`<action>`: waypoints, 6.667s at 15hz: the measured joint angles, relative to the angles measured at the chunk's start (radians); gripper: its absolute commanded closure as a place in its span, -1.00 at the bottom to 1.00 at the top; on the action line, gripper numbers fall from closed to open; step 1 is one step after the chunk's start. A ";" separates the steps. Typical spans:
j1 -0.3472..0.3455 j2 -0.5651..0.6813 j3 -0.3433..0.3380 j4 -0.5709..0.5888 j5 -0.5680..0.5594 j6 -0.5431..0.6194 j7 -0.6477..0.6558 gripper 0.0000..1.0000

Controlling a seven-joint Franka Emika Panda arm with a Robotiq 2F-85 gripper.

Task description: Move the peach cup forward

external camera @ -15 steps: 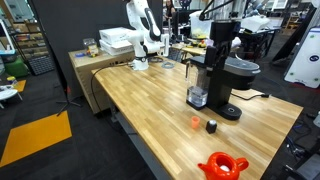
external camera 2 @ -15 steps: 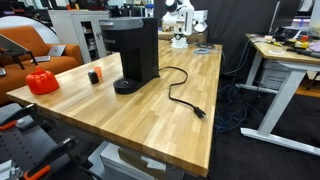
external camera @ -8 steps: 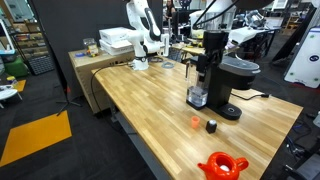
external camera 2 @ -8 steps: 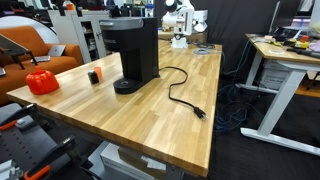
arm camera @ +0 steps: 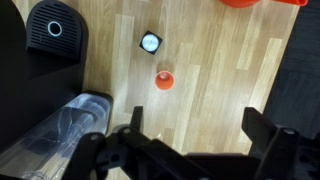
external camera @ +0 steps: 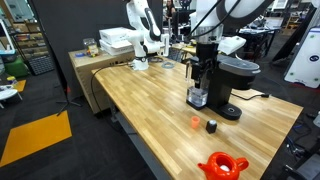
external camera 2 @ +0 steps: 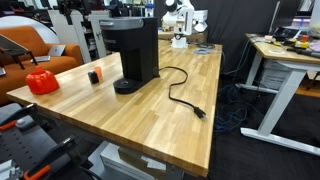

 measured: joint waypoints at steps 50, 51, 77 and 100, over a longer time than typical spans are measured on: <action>0.037 0.297 -0.085 0.039 0.067 0.182 0.163 -1.00; 0.037 0.297 -0.085 0.039 0.067 0.182 0.163 -1.00; 0.084 0.559 -0.161 0.246 0.078 0.143 0.179 0.29; 0.085 0.478 -0.147 0.234 0.080 0.083 0.171 0.67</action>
